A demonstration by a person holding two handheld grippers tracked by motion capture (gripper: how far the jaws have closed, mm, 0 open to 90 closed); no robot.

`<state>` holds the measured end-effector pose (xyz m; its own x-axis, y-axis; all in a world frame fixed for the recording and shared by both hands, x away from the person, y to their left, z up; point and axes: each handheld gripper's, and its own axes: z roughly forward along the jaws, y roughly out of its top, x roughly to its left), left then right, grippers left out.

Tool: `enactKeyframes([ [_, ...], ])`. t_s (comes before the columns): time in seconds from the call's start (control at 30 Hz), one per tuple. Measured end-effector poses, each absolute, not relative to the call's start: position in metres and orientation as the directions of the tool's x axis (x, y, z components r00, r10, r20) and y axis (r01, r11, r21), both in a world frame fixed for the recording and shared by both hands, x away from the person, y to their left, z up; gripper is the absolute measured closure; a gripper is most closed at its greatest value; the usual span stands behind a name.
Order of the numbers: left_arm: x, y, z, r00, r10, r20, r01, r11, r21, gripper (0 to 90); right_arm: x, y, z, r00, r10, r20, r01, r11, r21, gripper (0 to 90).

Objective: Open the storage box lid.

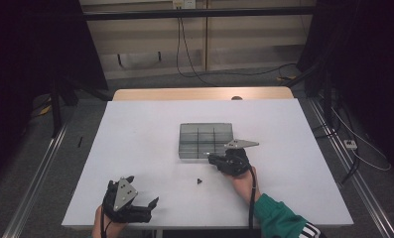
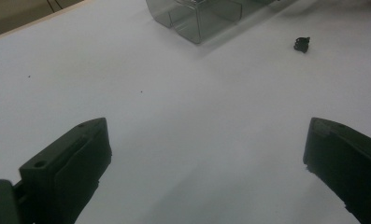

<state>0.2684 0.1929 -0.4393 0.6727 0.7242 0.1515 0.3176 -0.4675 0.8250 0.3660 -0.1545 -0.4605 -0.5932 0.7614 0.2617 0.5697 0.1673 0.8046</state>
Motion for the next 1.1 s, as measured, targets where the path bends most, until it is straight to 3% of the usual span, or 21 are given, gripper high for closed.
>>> enactKeyframes([
  [1.1, 0.2677, 0.1926, -0.4386, 0.673, 0.723, 0.154, 0.314, -0.469, 0.826, 0.8, 0.3666, -0.1561, -0.4554, -0.626, 0.745, 0.229, 0.514, 0.174, 0.84, 86.6],
])
